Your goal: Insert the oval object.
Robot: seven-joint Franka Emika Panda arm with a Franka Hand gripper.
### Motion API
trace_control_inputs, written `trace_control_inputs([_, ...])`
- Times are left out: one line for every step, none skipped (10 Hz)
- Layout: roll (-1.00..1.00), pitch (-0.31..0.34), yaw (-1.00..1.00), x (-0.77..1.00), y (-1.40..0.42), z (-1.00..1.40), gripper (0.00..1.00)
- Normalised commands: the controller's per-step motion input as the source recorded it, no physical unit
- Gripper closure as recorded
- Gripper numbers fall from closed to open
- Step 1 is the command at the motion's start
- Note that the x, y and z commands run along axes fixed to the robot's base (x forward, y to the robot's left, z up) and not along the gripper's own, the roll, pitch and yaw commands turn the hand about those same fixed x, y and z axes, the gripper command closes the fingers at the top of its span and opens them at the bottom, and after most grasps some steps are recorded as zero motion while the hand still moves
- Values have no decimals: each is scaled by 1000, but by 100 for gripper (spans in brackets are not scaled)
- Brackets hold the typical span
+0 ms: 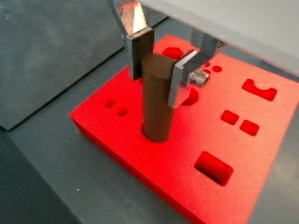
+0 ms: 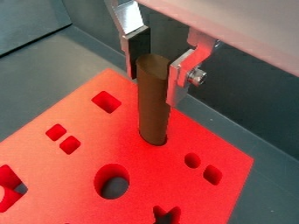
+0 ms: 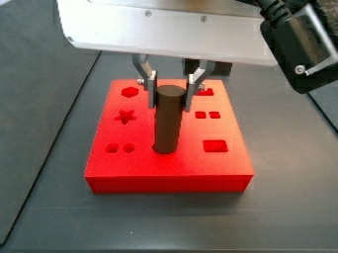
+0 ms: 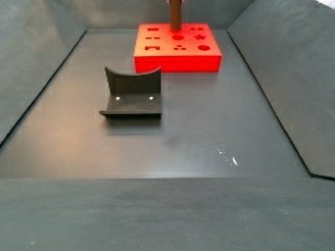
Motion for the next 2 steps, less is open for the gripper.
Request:
trace_control_inputs([31, 0, 0, 0, 0, -37, 100])
trace_control_inputs([0, 0, 0, 0, 0, 0, 100])
